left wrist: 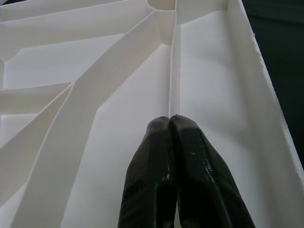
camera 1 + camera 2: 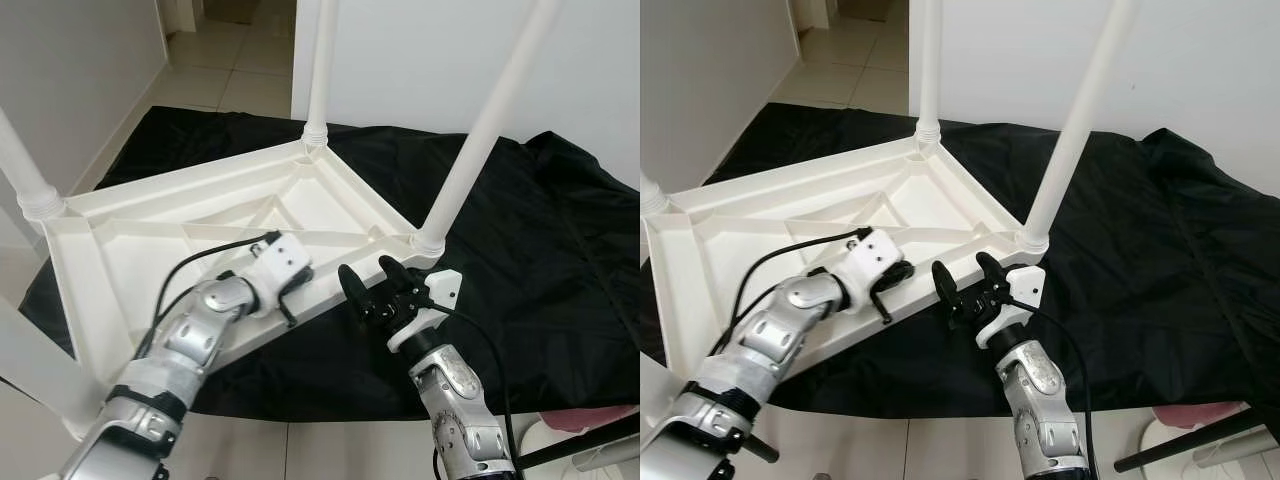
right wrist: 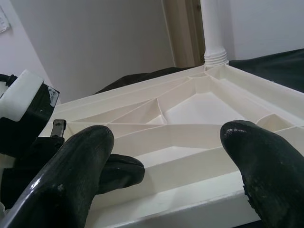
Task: Building children table
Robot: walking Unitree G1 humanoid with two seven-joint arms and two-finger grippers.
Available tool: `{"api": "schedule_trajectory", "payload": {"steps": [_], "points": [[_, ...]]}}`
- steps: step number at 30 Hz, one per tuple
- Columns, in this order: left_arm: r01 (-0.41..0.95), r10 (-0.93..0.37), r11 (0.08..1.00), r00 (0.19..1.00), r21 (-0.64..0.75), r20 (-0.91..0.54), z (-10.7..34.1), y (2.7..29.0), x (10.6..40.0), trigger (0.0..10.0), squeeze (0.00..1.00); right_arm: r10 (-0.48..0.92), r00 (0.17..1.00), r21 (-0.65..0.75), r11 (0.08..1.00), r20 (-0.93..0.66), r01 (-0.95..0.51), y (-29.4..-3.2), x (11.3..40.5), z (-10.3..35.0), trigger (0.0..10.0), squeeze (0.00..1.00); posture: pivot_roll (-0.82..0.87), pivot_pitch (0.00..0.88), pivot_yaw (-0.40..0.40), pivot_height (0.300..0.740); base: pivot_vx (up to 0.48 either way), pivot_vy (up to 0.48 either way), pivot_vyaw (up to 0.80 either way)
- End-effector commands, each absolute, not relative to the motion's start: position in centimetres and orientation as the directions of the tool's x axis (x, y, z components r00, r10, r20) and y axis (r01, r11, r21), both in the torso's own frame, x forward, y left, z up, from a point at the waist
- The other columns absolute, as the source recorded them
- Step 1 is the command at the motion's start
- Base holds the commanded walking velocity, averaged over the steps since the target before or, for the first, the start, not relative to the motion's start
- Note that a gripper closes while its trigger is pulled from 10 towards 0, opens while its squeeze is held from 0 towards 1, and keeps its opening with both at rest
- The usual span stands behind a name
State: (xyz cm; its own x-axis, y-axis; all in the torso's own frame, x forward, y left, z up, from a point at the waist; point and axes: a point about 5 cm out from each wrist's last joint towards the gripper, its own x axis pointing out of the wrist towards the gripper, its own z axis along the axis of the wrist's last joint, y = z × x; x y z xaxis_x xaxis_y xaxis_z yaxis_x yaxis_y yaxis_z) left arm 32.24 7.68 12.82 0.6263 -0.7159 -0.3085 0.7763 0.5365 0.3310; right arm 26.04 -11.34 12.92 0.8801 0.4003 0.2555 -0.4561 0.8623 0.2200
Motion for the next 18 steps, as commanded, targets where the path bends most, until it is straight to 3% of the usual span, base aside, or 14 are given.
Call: {"api": "schedule_trajectory", "payload": {"steps": [1, 12, 13, 18], "points": [[0.786, -0.715, 0.518, 0.615, 0.337, -0.334, 12.4, 7.1, 32.2, 10.0, 0.00, 0.376, 0.892, 0.214, 0.877, 0.252, -0.431, -11.9, 26.1, 12.8, 10.0, 0.00, 0.00, 0.007, -0.051, 0.740, 0.000, 0.000, 0.00], [0.729, -0.680, 0.610, 0.682, 0.310, -0.268, 14.6, 9.9, 33.5, 10.0, 0.00, 0.323, 0.903, 0.233, 0.890, 0.283, -0.391, -12.6, 26.3, 13.2, 10.0, 0.00, 0.00, 0.008, -0.051, 0.740, 0.000, 0.000, 0.00], [0.717, -0.670, 0.631, 0.696, 0.297, -0.258, 14.9, 10.4, 33.7, 10.0, 1.00, 0.310, 0.905, 0.236, 0.894, 0.290, -0.382, -12.8, 26.5, 13.3, 10.0, 0.00, 0.00, 0.008, -0.053, 0.740, 0.000, 0.000, 0.00], [0.697, -0.656, 0.667, 0.717, 0.264, -0.235, 15.7, 11.5, 33.9, 10.0, 1.00, 0.271, 0.915, 0.239, 0.907, 0.298, -0.346, -13.6, 26.8, 13.6, 10.0, 0.00, 0.00, 0.008, -0.055, 0.740, 0.000, 0.000, 0.00]]}}
